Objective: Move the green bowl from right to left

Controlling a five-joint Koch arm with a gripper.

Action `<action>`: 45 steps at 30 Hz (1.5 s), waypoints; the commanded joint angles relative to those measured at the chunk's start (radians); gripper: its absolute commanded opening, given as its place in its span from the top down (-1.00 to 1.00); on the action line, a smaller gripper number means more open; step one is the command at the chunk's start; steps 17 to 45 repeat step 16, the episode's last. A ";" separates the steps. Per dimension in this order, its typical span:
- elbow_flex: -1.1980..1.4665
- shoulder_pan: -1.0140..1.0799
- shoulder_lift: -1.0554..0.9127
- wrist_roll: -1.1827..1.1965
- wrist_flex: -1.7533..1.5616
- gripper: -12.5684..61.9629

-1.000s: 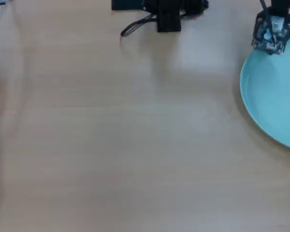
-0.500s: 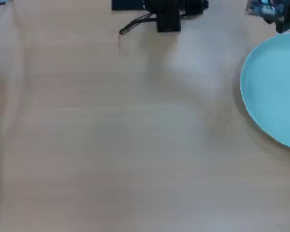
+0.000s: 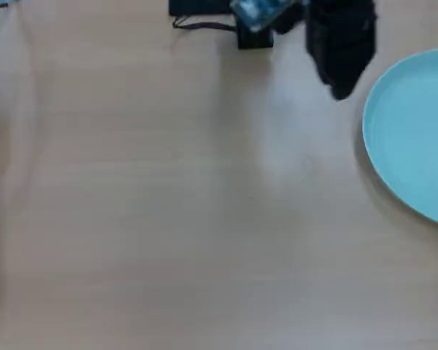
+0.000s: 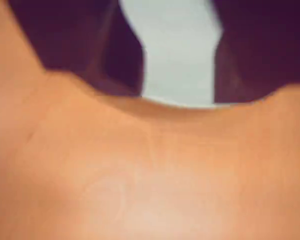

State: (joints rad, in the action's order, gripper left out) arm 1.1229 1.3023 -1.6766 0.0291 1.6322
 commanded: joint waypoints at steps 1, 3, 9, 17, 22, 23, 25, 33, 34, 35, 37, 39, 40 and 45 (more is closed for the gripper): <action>-0.031 0.072 -0.048 -0.071 0.015 0.37; -0.015 0.115 -0.048 -0.115 0.008 0.37; 0.015 0.201 -0.017 -0.238 -0.069 0.37; 0.015 0.212 -0.003 -0.241 -0.094 0.37; 0.015 0.212 -0.003 -0.241 -0.094 0.37; 0.015 0.212 -0.003 -0.241 -0.094 0.37; 0.015 0.212 -0.003 -0.241 -0.094 0.37; 0.015 0.212 -0.003 -0.241 -0.094 0.37; 0.015 0.212 -0.003 -0.241 -0.094 0.37; 0.015 0.212 -0.003 -0.241 -0.094 0.37; 0.015 0.212 -0.003 -0.241 -0.094 0.37; 0.015 0.212 -0.003 -0.241 -0.094 0.37; 0.015 0.212 -0.003 -0.241 -0.094 0.37; 0.015 0.212 -0.003 -0.241 -0.094 0.37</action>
